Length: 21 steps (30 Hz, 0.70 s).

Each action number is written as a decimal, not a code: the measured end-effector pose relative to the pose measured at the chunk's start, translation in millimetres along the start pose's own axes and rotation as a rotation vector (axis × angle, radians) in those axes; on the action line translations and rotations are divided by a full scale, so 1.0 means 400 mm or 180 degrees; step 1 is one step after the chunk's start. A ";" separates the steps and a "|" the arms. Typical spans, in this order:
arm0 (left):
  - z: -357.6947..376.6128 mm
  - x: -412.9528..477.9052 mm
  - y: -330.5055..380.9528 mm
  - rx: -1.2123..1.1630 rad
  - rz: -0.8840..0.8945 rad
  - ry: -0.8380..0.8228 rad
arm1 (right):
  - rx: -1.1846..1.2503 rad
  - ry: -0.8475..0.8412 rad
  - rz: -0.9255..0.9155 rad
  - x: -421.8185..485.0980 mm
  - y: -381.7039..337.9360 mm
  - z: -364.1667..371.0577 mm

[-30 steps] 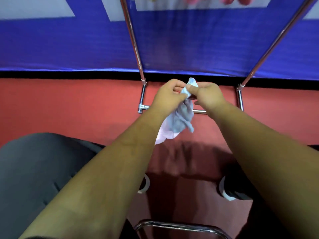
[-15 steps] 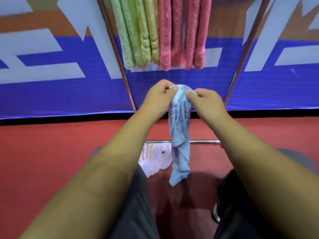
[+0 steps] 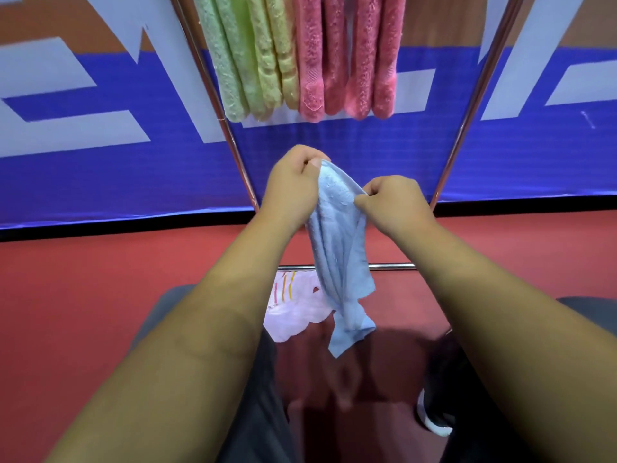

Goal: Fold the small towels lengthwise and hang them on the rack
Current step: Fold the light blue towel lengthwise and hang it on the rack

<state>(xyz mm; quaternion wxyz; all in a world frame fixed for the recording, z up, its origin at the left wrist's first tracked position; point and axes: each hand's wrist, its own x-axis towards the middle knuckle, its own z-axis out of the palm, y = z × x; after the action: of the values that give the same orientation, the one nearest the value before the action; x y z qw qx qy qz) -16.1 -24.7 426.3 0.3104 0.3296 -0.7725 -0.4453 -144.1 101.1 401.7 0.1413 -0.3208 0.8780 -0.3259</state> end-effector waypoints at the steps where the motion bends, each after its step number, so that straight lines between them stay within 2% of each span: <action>1: -0.009 0.011 -0.004 0.0002 0.0003 0.0116 | -0.0055 0.0005 0.0009 0.008 0.003 0.000; 12: -0.098 0.104 -0.056 0.0048 -0.0263 0.0872 | -0.0507 -0.0150 0.0329 0.055 0.049 0.019; 16: -0.128 0.125 -0.078 -0.0173 -0.0612 0.1226 | -0.0772 -0.0148 0.0556 0.062 0.082 0.025; 18: -0.141 0.132 -0.086 -0.0287 -0.0861 0.1271 | -0.0732 -0.0134 0.0684 0.064 0.100 0.018; 21: -0.154 0.145 -0.109 -0.0297 -0.1201 0.1223 | -0.0241 0.0073 0.0726 0.063 0.126 0.004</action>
<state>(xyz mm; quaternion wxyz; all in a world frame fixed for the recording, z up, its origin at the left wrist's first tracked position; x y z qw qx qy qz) 7.4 -116.9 423.3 0.3776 0.5314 -0.6030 -0.4597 -186.0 113.2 366.1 0.1552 -0.2203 0.9220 -0.2779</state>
